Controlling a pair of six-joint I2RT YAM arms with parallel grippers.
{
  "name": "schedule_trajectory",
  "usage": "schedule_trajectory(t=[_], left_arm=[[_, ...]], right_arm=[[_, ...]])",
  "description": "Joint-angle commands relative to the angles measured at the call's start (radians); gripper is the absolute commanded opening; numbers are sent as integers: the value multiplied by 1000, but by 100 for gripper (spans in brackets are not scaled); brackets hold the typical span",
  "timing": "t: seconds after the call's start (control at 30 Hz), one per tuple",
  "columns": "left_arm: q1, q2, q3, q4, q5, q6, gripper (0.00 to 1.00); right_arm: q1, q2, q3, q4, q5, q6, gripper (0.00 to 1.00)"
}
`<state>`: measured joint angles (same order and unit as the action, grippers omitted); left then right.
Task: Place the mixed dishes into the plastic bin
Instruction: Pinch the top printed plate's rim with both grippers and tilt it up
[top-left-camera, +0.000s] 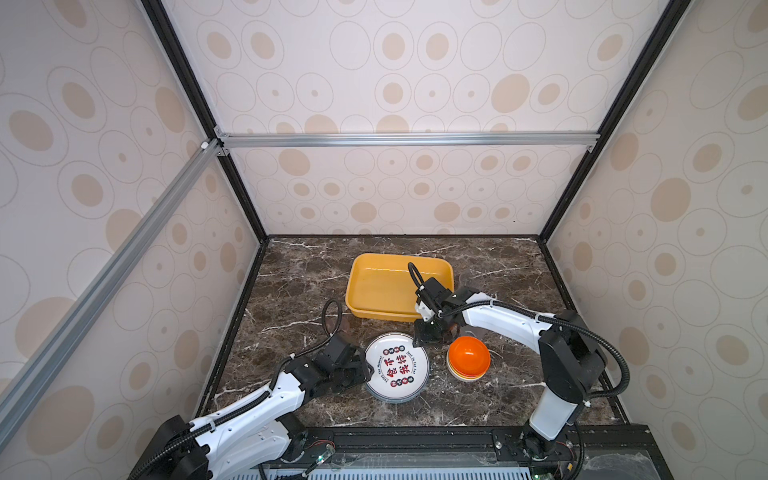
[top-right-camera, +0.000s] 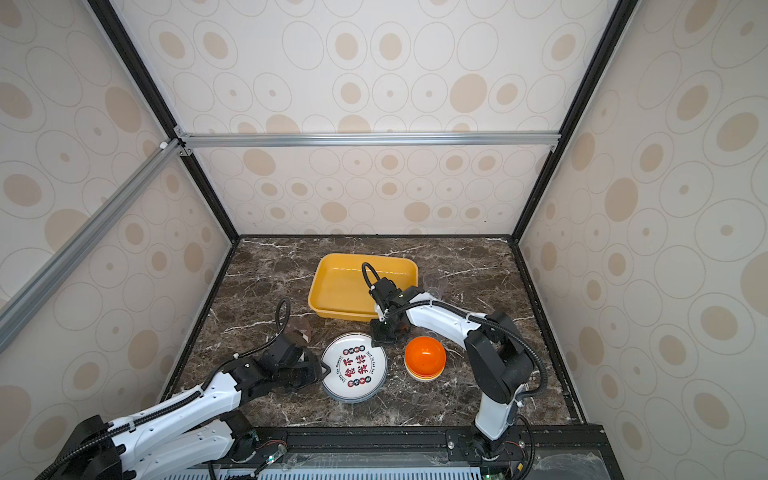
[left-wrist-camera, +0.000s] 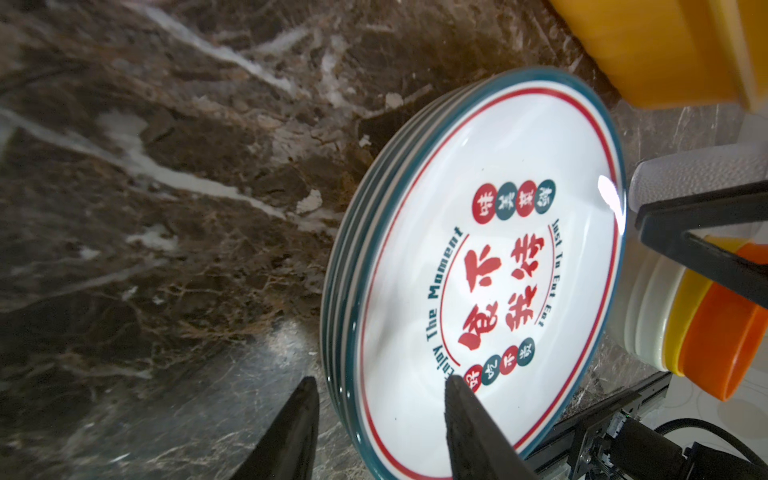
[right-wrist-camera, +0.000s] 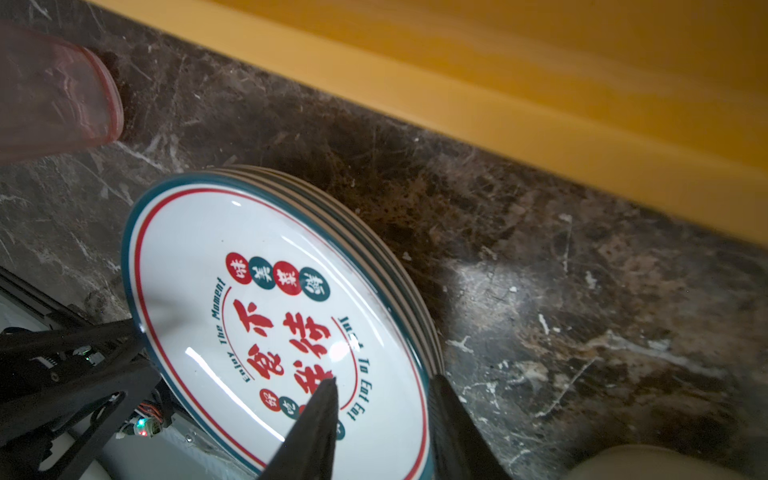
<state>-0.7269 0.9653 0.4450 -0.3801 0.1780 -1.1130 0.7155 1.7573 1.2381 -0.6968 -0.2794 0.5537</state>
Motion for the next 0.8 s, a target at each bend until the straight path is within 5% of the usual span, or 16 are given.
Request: schedule_trajectory(t=[0.0, 0.77], left_arm=[[-11, 3, 1, 8, -10, -19, 47], [-14, 2, -10, 7, -11, -22, 45]], right_arm=[[12, 23, 23, -17, 8, 10, 38], [25, 38, 20, -4, 8, 20, 35]])
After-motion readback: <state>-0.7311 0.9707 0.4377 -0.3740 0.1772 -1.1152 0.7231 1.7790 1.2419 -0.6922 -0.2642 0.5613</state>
